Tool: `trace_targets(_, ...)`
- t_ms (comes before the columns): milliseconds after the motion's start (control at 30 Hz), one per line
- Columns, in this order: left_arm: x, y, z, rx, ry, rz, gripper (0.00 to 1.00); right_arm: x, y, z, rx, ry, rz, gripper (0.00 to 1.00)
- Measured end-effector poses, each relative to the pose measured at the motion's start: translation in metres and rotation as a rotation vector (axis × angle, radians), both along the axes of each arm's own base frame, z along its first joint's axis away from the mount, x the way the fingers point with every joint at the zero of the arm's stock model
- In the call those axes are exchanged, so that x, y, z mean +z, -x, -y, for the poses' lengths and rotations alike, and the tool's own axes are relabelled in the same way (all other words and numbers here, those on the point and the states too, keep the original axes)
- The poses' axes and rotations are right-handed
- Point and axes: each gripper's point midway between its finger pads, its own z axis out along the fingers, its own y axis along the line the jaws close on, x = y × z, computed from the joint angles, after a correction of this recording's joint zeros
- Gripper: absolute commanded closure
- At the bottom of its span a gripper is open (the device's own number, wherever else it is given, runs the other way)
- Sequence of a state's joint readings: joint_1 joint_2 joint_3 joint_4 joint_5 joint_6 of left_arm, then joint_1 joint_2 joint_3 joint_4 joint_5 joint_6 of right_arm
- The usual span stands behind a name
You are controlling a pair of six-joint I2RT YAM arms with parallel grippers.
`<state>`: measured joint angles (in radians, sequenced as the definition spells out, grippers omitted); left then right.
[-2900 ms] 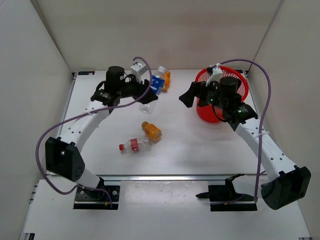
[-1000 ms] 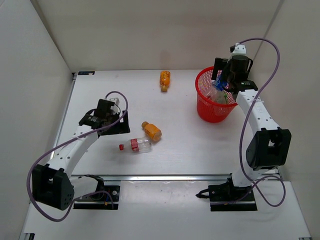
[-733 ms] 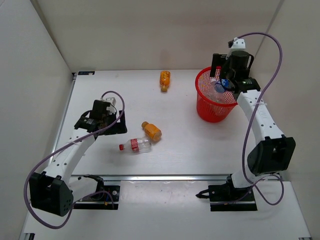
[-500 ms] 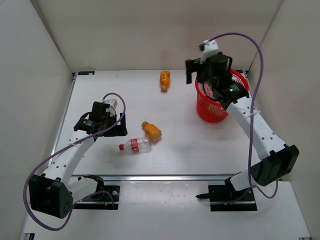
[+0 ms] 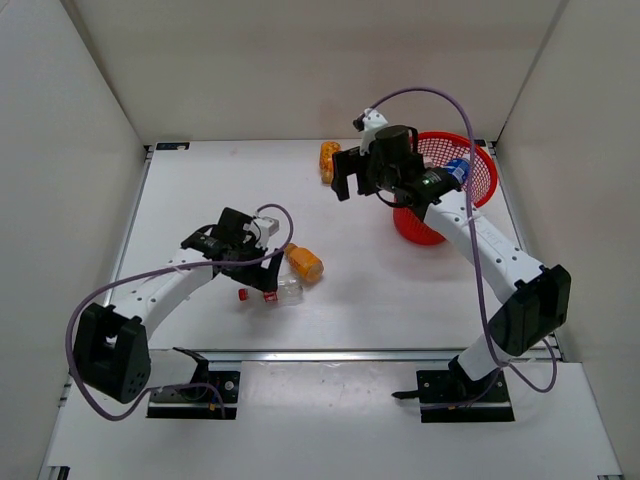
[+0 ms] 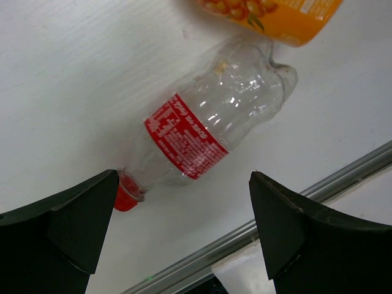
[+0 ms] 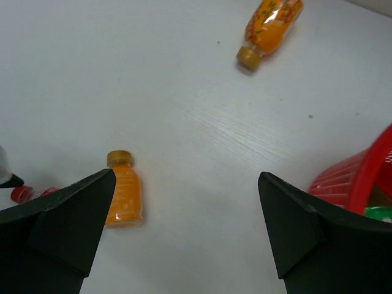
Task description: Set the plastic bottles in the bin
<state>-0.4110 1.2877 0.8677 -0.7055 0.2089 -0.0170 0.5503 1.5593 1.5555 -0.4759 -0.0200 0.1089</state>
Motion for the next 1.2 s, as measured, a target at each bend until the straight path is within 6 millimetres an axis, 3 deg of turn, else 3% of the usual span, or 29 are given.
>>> trace_targets(167, -0.018, 0.007, 0.003, -0.042, -0.025, -0.018, 0.01, -0.026, 0.013, -0.015, 0.059, -0.029, -0.087, 0.0)
trace_targets(367, -0.027, -0.007, 0.007, -0.037, -0.047, 0.011, 0.02, -0.063, 0.023, -0.003, 0.06, -0.073, -0.192, 0.01)
trace_targets(567, -0.052, 0.004, 0.013, -0.097, -0.126, -0.043, 0.01, -0.06, 0.029, 0.015, 0.032, -0.122, -0.193, 0.01)
trace_targets(667, -0.06, 0.009, 0.015, -0.114, -0.147, -0.068, 0.11, -0.051, 0.031, 0.022, 0.02, -0.144, -0.175, 0.01)
trace_targets(733, -0.063, 0.011, 0.016, -0.119, -0.152, -0.078, 0.37, -0.045, 0.032, 0.025, 0.014, -0.156, -0.158, 0.01)
trace_targets(800, -0.062, 0.01, 0.017, -0.118, -0.149, -0.078, 0.51, -0.039, 0.034, 0.029, 0.008, -0.166, -0.142, 0.01)
trace_targets(933, -0.057, 0.008, 0.019, -0.121, -0.137, -0.064, 0.64, -0.027, 0.035, 0.037, -0.011, -0.18, -0.113, 0.01)
trace_targets(1033, -0.042, 0.005, 0.022, -0.107, -0.106, -0.018, 0.71, -0.016, 0.033, 0.048, -0.038, -0.19, -0.084, 0.01)
trace_targets(1200, 0.023, -0.006, 0.04, -0.102, 0.051, 0.154, 0.74, -0.006, 0.032, 0.063, -0.077, -0.195, -0.056, 0.01)
